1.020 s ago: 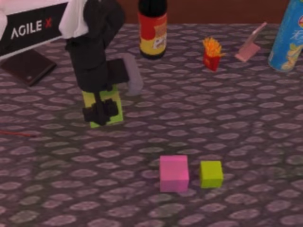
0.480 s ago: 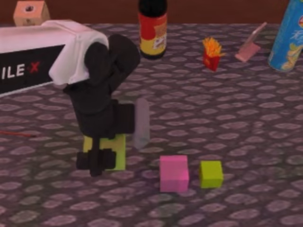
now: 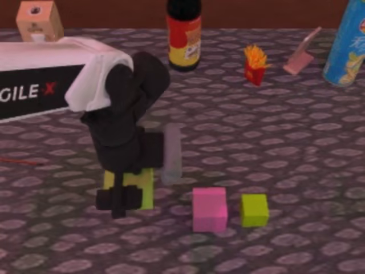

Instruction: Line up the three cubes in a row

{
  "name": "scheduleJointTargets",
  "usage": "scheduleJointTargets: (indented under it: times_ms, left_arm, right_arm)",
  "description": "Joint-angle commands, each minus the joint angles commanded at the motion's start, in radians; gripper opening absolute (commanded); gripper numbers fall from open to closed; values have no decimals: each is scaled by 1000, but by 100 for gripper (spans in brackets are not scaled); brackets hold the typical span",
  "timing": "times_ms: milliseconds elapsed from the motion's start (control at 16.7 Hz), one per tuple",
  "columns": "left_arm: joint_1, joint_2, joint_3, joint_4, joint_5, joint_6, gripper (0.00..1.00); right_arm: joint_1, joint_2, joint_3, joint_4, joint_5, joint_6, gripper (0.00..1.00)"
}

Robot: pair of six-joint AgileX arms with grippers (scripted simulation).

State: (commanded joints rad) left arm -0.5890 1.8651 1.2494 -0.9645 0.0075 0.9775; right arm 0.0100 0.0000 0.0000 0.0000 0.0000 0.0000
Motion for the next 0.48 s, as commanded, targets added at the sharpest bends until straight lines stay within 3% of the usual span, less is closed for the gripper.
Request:
scheduleJointTargets:
  times_ms: [240, 480]
  left_arm:
    - [-9, 64, -81, 156, 0, -3, 0]
    - [-13, 84, -102, 190, 0, -2, 0]
  right_arm:
    - [0, 0, 0, 0, 0, 0, 100]
    - [0, 0, 0, 0, 0, 0, 100]
